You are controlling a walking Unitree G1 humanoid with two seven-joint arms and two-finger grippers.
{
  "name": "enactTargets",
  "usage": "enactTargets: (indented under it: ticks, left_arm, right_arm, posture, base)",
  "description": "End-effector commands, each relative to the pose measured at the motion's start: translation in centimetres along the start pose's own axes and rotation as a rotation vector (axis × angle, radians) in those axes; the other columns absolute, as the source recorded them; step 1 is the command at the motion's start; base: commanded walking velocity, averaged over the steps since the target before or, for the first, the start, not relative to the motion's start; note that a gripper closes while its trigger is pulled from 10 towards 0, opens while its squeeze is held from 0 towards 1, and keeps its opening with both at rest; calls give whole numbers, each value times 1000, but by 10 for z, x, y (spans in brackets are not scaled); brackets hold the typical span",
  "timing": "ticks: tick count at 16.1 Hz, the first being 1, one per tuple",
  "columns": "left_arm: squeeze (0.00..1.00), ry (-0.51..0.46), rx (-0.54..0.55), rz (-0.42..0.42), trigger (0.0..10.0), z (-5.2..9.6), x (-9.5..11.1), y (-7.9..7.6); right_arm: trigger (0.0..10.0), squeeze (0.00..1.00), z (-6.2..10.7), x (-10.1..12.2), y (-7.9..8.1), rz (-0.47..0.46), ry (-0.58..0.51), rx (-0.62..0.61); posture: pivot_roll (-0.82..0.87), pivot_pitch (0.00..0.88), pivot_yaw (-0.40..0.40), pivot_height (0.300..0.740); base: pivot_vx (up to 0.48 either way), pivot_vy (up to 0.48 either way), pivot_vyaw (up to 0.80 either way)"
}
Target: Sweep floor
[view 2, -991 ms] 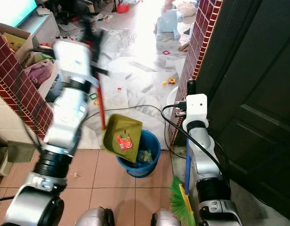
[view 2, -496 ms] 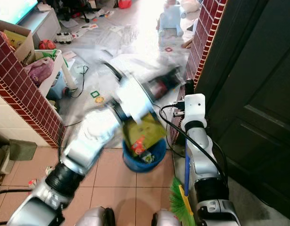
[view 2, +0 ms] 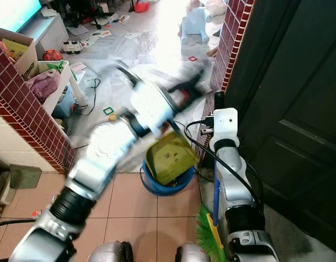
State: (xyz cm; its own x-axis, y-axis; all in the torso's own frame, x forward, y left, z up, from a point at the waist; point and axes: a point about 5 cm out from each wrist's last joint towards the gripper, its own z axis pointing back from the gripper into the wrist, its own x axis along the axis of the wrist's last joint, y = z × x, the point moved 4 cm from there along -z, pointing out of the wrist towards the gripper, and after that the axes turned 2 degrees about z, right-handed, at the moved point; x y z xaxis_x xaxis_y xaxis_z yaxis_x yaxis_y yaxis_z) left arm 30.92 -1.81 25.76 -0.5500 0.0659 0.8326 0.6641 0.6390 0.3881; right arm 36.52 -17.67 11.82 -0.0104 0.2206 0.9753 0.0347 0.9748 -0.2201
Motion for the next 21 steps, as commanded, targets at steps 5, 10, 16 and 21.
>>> enactTargets:
  ticks: [5, 10, 16, 21]
  left_arm:
    - [0, -28, 395, -106, 10000, 18, 29, 96]
    - [0, 222, 816, -26, 10000, 90, -24, 150]
    - [0, 234, 994, 35, 10000, 137, -33, 172]
    - [0, 105, 935, 96, 10000, 93, -10, 169]
  right_arm:
    - [10000, 0, -6, 13, -2, -6, -54, -4]
    - [10000, 0, -6, 10, 16, -41, -37, 48]
    - [10000, 0, -1, -3, 47, -37, -1, 146]
    - [10000, 0, -1, -4, 45, -47, -1, 113]
  posture:
    - [-76, 65, 12, 740]
    - [-52, 30, -22, 740]
    - [-28, 0, -25, 740]
    - [-35, 0, 0, 740]
  base:
    - [0, 0, 0]
    - [0, 0, 0]
    - [0, 0, 0]
    - [0, 0, 0]
